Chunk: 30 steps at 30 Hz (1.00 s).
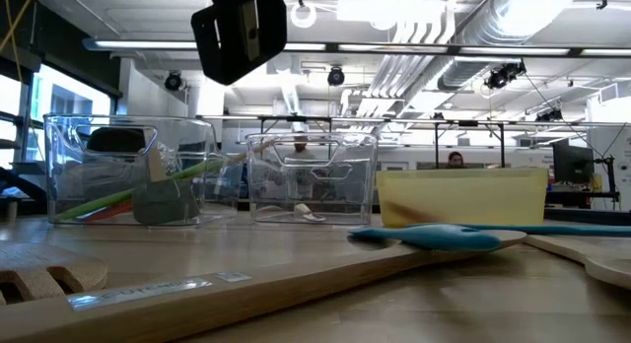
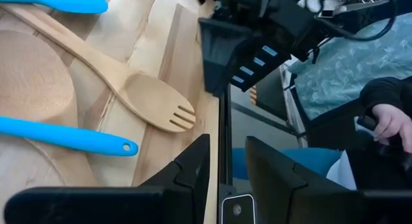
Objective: Pick & Place Kitchen Items
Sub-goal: Put the brown serving spork into the yellow bin
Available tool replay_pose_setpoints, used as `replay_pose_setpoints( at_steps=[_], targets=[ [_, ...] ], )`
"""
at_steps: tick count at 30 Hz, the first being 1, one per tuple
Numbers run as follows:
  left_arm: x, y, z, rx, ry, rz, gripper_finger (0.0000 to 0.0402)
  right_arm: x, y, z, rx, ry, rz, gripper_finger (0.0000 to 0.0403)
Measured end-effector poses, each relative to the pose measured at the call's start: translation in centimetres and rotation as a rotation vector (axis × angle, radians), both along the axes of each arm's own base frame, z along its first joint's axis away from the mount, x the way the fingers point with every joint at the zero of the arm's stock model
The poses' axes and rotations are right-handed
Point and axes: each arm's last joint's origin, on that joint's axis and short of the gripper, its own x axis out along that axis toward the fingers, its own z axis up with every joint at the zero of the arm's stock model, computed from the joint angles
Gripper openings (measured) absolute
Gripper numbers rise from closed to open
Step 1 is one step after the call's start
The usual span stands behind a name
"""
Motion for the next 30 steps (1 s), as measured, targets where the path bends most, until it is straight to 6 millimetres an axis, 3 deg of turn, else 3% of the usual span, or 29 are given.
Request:
replay_pose_setpoints(
  at_steps=[20, 30],
  targets=[
    [0.0, 0.0, 0.0, 0.052, -0.015, -0.024, 0.0096, 3.0, -1.7, -2.5, -0.031, 0.021, -0.098, 0.0193],
    [0.0, 0.0, 0.0, 0.058, -0.017, -0.027, 0.0096, 3.4, -2.5, -3.1, -0.098, -0.008, -0.161, 0.0193]
  ],
)
